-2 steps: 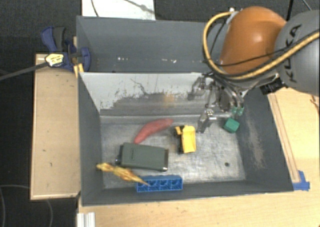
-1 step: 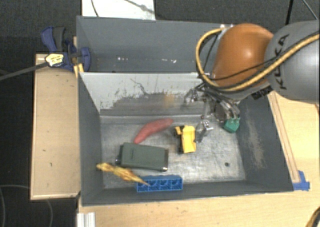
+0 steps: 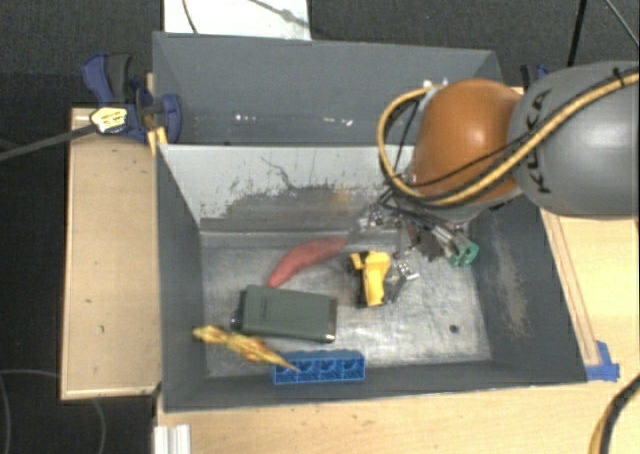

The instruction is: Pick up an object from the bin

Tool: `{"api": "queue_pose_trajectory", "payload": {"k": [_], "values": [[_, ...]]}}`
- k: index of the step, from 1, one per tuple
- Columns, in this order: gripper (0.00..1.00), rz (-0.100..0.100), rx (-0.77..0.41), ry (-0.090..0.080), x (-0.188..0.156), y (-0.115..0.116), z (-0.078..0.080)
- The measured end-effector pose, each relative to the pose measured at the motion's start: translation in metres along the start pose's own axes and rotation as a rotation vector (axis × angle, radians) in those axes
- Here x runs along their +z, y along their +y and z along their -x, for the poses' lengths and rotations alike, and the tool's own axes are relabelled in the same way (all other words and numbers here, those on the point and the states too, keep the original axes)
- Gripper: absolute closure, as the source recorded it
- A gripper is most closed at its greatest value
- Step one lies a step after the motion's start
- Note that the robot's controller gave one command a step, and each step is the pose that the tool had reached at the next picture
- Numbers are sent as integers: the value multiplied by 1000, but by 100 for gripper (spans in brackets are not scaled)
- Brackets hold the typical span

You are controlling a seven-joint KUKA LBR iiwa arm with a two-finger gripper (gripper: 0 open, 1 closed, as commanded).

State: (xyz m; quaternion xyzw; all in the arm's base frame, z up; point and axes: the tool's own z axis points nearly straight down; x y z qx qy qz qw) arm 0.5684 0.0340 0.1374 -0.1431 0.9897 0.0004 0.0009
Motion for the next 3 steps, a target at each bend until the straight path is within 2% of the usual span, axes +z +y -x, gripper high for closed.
{"api": "queue_pose_trajectory", "payload": {"k": [1,2,3], "values": [[0,0,-312,-1,-2,-9,3],[0,1,-630,-2,68,-17,0],[100,-2,-864,-3,62,-17,14]]}}
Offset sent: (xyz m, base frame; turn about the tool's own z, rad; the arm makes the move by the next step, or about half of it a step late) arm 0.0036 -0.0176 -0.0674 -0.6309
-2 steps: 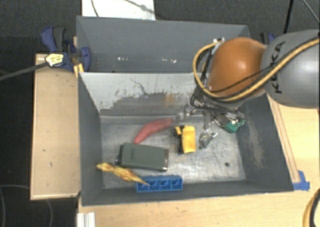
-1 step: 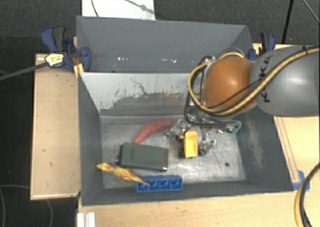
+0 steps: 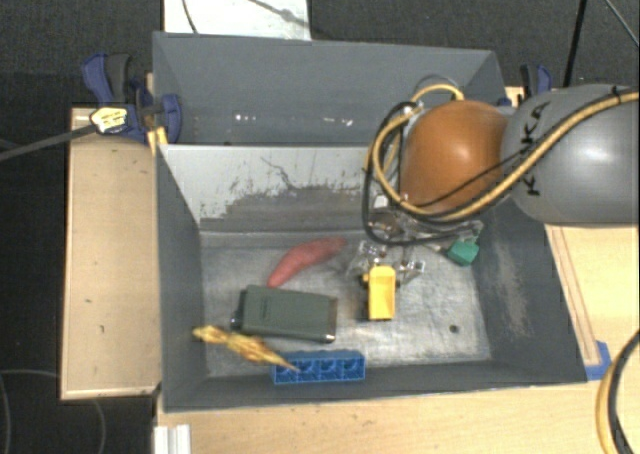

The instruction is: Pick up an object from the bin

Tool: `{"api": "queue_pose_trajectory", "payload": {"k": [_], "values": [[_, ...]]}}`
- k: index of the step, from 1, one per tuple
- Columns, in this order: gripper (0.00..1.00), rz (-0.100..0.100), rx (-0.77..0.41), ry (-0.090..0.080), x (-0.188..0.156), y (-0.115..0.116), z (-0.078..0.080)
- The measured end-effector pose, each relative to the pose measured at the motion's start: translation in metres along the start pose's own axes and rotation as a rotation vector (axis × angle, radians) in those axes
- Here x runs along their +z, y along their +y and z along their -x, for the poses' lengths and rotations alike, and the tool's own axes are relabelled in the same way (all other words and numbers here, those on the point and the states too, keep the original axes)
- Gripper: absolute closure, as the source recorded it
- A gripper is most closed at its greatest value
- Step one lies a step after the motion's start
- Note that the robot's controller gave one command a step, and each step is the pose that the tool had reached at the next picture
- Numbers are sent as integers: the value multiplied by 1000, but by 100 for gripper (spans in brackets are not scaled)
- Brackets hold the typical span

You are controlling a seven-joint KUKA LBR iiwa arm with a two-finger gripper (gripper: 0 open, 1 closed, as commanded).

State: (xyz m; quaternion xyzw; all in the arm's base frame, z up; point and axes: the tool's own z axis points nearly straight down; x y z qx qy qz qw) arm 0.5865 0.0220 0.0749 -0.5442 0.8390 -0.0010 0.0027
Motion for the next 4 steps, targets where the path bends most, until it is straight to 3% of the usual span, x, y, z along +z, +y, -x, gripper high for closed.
{"api": "queue_pose_trajectory", "payload": {"k": [2,4], "values": [[100,1,2,0,-2,1,0],[100,9,2,3,-40,3,-1]]}}
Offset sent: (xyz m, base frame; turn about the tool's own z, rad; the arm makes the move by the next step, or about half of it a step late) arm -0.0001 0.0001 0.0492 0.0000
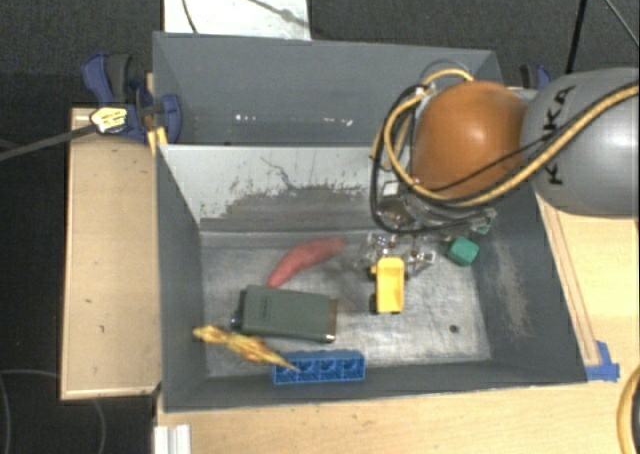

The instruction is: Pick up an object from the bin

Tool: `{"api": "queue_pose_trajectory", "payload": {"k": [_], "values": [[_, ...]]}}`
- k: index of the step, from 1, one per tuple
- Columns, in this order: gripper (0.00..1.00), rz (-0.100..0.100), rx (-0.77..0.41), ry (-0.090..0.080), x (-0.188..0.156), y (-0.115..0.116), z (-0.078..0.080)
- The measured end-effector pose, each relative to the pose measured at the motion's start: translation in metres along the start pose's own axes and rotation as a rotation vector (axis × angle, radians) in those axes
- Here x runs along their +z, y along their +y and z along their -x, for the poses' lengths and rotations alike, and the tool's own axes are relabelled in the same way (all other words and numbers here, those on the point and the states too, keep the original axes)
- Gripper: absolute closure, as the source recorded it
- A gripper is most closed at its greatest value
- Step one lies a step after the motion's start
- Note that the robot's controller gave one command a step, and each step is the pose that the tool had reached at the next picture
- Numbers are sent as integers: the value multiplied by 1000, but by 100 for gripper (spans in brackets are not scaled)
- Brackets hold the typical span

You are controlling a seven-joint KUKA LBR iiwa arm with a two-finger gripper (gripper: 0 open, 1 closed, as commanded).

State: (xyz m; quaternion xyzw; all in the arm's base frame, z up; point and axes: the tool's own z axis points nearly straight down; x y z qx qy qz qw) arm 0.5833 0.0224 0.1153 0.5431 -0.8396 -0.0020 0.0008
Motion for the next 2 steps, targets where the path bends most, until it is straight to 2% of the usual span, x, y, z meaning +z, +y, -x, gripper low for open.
{"api": "queue_pose_trajectory", "payload": {"k": [2], "values": [[100,-11,4,-4,-25,-2,1]]}}
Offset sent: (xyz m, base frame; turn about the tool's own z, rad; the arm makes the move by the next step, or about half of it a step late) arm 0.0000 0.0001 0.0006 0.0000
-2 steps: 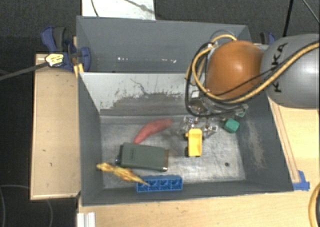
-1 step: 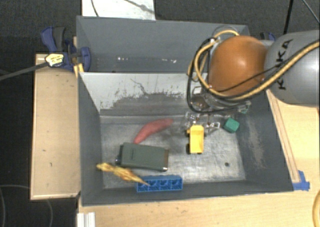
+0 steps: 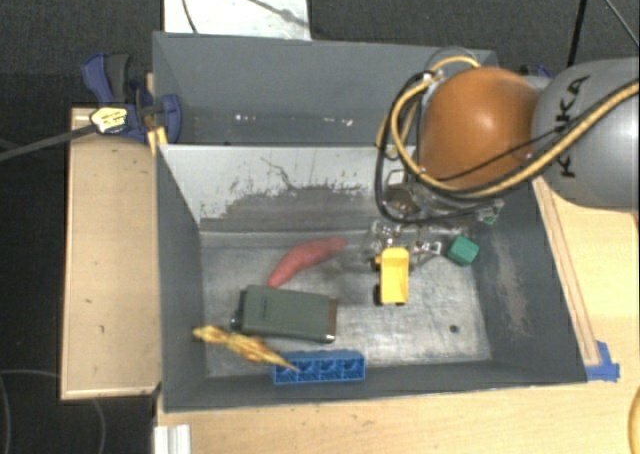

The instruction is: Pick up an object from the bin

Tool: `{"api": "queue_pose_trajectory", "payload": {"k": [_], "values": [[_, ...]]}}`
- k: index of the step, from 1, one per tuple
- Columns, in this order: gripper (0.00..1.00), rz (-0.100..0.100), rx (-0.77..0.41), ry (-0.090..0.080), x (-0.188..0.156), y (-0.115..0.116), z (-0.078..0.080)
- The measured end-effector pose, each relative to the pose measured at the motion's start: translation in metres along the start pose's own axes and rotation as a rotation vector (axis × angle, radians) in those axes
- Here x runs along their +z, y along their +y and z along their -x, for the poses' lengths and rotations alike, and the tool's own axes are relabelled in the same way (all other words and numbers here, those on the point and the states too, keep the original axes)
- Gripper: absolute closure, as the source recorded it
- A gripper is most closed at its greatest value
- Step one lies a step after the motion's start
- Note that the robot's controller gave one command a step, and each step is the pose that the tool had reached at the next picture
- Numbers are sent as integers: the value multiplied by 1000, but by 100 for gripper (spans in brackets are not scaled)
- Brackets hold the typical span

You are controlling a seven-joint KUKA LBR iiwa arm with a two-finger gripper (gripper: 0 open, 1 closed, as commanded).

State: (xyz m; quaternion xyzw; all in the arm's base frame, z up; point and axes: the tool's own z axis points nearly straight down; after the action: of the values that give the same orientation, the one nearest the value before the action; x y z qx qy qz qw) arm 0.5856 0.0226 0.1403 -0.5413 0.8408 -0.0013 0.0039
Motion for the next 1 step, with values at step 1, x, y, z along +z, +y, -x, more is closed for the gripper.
{"api": "queue_pose_trajectory", "payload": {"k": [1], "values": [[100,4,2,2,-3,1,0]]}}
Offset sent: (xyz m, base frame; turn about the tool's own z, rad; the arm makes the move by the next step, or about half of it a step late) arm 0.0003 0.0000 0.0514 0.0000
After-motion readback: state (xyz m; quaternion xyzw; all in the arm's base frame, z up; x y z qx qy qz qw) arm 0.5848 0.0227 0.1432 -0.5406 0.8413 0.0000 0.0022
